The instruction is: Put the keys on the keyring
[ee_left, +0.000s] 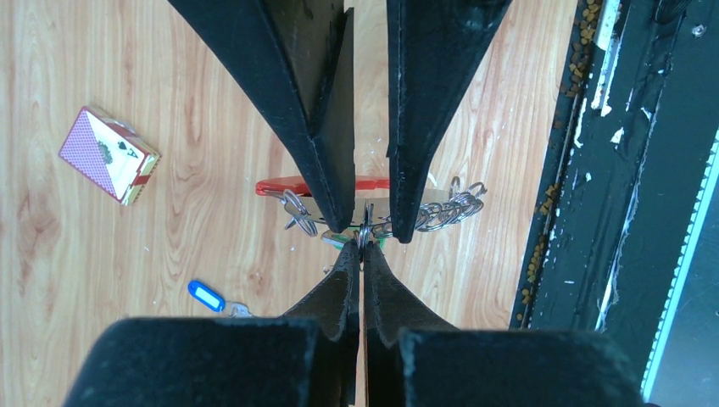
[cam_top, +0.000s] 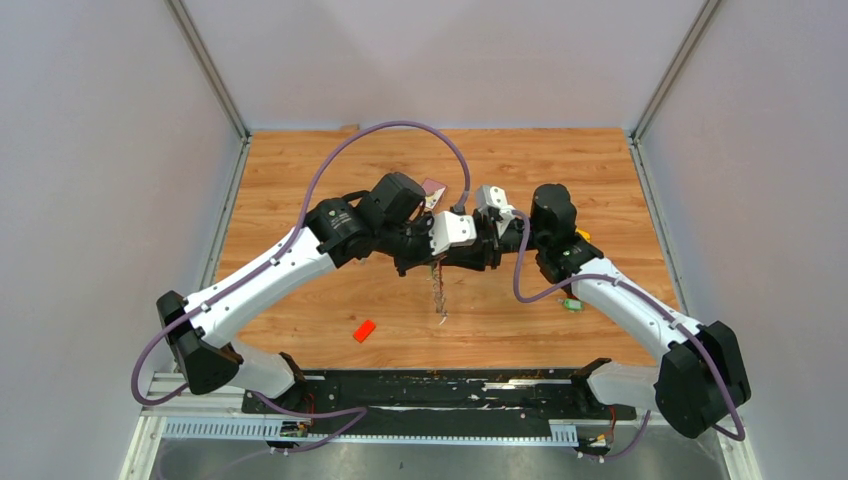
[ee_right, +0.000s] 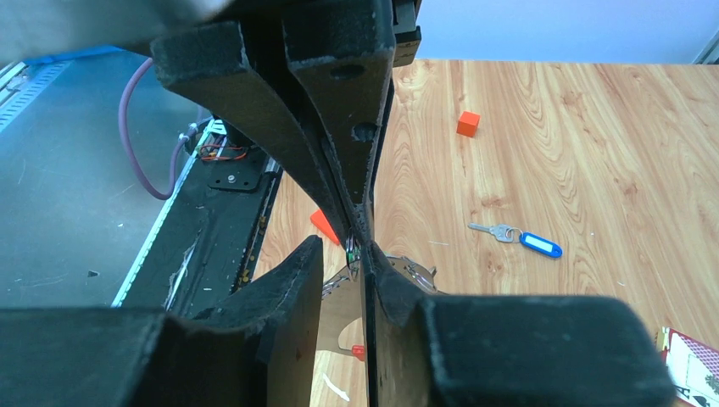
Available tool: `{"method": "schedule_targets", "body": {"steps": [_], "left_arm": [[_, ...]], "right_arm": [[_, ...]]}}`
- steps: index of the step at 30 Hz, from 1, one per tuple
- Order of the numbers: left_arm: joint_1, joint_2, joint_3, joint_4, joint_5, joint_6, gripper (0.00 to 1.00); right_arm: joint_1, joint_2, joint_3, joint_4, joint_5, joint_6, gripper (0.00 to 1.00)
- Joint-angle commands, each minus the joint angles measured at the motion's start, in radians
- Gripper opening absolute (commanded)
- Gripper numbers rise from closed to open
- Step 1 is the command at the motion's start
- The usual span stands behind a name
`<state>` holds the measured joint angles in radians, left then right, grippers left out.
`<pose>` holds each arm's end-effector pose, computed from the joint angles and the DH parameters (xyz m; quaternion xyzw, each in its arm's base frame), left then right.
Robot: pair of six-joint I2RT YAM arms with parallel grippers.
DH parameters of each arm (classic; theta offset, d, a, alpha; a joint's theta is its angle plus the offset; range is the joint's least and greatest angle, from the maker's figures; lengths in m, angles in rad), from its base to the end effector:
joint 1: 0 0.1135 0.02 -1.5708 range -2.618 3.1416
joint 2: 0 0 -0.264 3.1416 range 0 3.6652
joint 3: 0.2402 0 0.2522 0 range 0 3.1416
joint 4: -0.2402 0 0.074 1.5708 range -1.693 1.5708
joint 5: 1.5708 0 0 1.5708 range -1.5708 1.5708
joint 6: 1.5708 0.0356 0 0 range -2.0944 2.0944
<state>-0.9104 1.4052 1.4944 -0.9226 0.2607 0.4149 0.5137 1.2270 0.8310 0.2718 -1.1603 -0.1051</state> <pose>0.1694 -0.2331 0.3752 0.6059 0.7003 -0.2052 0.3167 0.2171 0.1600 0.3120 -0.5365 0.4867 0.5147 0.4587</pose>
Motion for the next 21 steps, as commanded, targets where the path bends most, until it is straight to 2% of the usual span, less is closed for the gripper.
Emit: {"method": "schedule_targets", "body": {"steps": [1,21], "left_arm": [[0.009,-0.05,0.001,0.056,0.018,-0.022,0.0],[0.012,-0.034,0.004,0.06,0.047,-0.031,0.0]], "right_arm": [[-0.004,0.012,-0.003,0.038,-0.037,0.013,0.23],[0.003,0.027,0.007,0.05,-0.033,0.03,0.19]]}}
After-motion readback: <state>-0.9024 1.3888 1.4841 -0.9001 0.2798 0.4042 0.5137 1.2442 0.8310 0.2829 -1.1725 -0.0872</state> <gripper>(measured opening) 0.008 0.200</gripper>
